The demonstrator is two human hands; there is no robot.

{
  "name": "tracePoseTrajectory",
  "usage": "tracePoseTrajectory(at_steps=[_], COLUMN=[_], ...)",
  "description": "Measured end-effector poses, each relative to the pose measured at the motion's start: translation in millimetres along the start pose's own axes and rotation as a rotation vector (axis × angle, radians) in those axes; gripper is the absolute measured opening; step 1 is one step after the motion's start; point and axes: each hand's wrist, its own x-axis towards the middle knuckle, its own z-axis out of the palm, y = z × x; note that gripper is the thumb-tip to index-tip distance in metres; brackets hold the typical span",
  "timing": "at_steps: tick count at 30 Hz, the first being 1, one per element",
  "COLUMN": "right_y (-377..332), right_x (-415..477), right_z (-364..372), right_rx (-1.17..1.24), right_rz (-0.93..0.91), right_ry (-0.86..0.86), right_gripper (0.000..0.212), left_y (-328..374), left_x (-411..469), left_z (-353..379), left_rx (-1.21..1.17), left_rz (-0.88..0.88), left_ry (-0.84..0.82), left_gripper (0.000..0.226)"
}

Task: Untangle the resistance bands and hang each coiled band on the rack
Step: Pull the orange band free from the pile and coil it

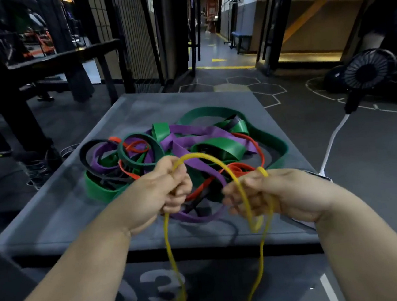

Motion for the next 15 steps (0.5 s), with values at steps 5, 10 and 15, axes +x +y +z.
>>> tracePoseTrajectory(at_steps=[5,10,15], right_y=[6.9,2.0,3.1], right_x=[17.2,25.4,27.3], right_z=[13.9,31.9,46.8], right_rx=[0.214,0.286,0.194], right_rz=[-0.025,-0.055,0.027], right_ry=[0.037,0.023,-0.08], right_gripper=[0.037,0.047,0.065], left_y=[13.9,13.6,8.4], left_x=[-4.7,-8.0,-2.3], left_z=[10.6,19.5,19.6], left_rx=[0.142,0.382,0.611], left_rz=[-0.113,-0.044,0.213], left_ry=[-0.138,-0.152,0.075], left_gripper=[0.013,0.008,0.004])
